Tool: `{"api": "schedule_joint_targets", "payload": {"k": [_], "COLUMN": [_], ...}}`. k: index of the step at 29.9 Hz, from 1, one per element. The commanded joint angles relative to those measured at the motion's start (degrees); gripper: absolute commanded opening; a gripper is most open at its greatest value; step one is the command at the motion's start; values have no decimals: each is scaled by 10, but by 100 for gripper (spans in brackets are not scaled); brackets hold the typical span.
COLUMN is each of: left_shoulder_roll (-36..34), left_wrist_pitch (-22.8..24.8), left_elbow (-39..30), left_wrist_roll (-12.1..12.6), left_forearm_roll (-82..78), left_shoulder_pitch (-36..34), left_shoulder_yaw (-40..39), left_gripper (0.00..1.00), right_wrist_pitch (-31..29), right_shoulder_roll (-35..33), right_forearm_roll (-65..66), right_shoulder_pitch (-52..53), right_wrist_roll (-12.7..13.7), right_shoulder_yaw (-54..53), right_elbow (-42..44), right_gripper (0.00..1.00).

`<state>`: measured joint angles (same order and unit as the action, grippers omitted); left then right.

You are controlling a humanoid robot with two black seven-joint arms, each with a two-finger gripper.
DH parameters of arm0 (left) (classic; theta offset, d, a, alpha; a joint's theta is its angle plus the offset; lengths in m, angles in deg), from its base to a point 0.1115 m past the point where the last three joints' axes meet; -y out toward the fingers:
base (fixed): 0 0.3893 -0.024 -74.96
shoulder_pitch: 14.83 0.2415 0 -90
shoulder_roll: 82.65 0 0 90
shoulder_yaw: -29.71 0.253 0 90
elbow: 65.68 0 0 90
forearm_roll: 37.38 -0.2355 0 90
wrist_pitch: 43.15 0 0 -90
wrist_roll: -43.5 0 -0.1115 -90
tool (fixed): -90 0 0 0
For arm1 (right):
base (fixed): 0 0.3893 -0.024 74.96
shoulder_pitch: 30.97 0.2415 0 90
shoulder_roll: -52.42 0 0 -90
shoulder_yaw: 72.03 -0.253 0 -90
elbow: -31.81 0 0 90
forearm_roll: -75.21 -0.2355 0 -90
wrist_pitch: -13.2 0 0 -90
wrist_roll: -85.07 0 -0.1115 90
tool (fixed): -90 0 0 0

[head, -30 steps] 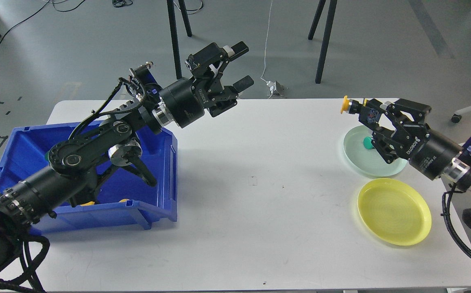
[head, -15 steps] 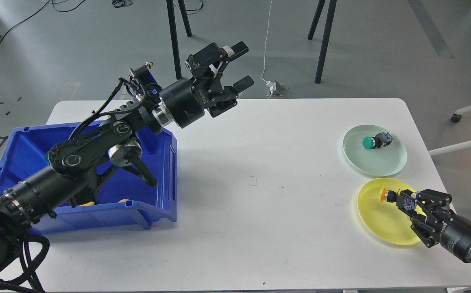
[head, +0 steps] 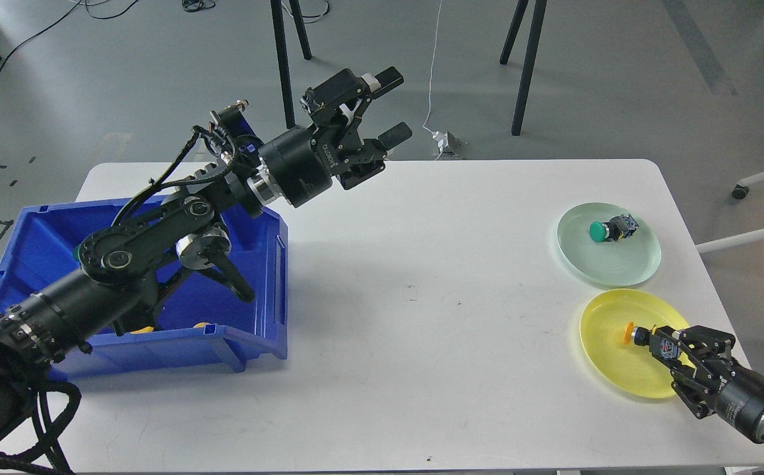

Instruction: Pass button and place on color plate

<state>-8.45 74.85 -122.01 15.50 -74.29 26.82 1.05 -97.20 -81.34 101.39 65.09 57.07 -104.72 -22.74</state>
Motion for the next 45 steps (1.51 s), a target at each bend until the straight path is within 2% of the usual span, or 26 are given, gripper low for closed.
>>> {"api": "schedule_joint_targets", "payload": {"k": [1,7,14,17,18,22,25,27,30,32,37,40,45], "left_shoulder_roll": [1,0,0,0,0,-5,-28,-59,-100,-127,-162,-165,-162], "left_wrist_pitch": [0,0,0,0,0,0,0,0,0,0,0,0,0], "left_elbow": [0,0,0,0,0,0,-1,0,11,48,151,164,169], "left_wrist_roll": [0,0,0,0,0,0,0,0,0,0,0,0,0], "left_forearm_roll": [0,0,0,0,0,3,14,23,41,71,195,213,214], "left_shoulder_pitch": [0,0,0,0,0,-2,-3,-1,2,2,3,24,28], "left_shoulder_yaw": [0,2,2,1,1,-7,-54,-85,-102,-105,-103,-106,-119], "left_gripper": [94,94,94,94,94,94,94,94,94,95,95,95,95], "right_wrist_pitch": [-1,-3,-3,-5,-5,-5,-10,-10,-3,-3,-10,-6,-2], "right_shoulder_roll": [5,5,5,3,3,-3,4,8,69,124,197,223,255], "right_forearm_roll": [-1,-2,-3,-3,-4,-6,-6,-6,-7,-10,-110,-123,-126], "right_shoulder_pitch": [-1,-2,-1,-1,-1,4,20,75,179,242,361,395,403], "right_wrist_roll": [0,0,0,0,0,0,0,0,0,0,0,0,0], "right_shoulder_yaw": [-1,0,-4,-9,-12,-78,-160,-185,-187,-185,-129,-98,-135], "right_elbow": [-1,-5,-8,-16,-27,-89,-134,-148,-135,-98,1,16,17], "right_gripper": [46,59,67,89,94,96,96,96,96,96,98,98,99]}}
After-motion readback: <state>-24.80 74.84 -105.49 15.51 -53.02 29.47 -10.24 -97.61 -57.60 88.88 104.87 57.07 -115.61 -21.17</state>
